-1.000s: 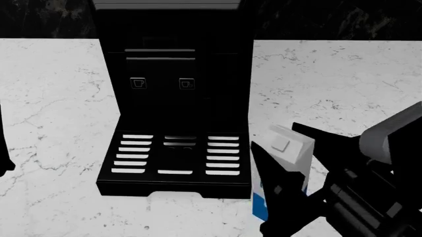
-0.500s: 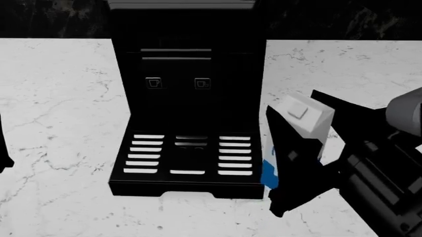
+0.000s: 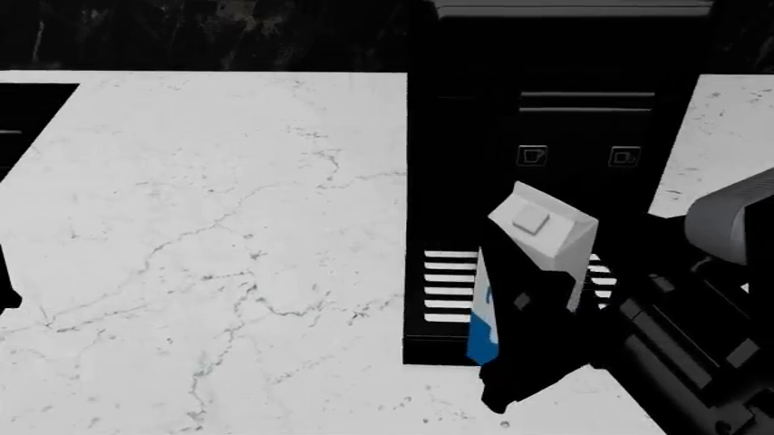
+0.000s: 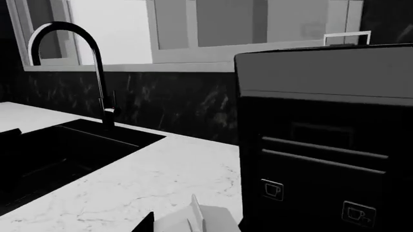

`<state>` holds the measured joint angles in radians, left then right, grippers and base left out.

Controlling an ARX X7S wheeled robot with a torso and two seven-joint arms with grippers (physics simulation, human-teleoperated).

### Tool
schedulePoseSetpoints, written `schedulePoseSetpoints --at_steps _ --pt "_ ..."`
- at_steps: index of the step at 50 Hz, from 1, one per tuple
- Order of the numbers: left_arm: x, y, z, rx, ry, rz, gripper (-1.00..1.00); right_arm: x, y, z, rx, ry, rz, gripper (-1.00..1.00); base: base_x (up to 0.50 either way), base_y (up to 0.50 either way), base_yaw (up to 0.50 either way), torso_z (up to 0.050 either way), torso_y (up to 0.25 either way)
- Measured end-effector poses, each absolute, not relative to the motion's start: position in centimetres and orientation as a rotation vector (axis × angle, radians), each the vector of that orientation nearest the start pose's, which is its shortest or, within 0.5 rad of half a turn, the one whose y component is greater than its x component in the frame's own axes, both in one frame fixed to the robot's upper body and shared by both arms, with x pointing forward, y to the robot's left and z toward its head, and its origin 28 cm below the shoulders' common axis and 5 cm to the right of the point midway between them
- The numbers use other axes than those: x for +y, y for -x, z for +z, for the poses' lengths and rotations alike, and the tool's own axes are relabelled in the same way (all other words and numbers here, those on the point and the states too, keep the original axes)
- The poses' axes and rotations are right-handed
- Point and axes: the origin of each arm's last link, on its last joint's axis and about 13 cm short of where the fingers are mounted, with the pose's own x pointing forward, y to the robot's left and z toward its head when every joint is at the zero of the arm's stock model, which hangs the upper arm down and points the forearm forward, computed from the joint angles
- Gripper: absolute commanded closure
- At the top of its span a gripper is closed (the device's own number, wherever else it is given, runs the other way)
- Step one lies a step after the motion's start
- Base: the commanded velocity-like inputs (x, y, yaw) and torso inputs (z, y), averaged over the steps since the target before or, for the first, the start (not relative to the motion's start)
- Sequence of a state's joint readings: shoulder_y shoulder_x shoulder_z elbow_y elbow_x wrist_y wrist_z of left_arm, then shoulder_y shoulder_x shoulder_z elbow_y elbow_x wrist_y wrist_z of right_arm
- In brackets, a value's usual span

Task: Place the eggs and milk next to the bowl.

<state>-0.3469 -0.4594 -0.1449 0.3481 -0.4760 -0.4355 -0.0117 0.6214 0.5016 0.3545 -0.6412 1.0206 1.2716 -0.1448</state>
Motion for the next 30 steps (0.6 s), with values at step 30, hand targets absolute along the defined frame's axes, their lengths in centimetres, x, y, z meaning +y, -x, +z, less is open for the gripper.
schedulePoseSetpoints --at_steps 30 --pt "30.99 -25.56 17.11 -0.293 -0.015 -0.008 -1.00 -17.80 -22.30 23.39 -0.061 -0.062 0.585 1.00 0.00 0.50 0.00 0.000 0.001"
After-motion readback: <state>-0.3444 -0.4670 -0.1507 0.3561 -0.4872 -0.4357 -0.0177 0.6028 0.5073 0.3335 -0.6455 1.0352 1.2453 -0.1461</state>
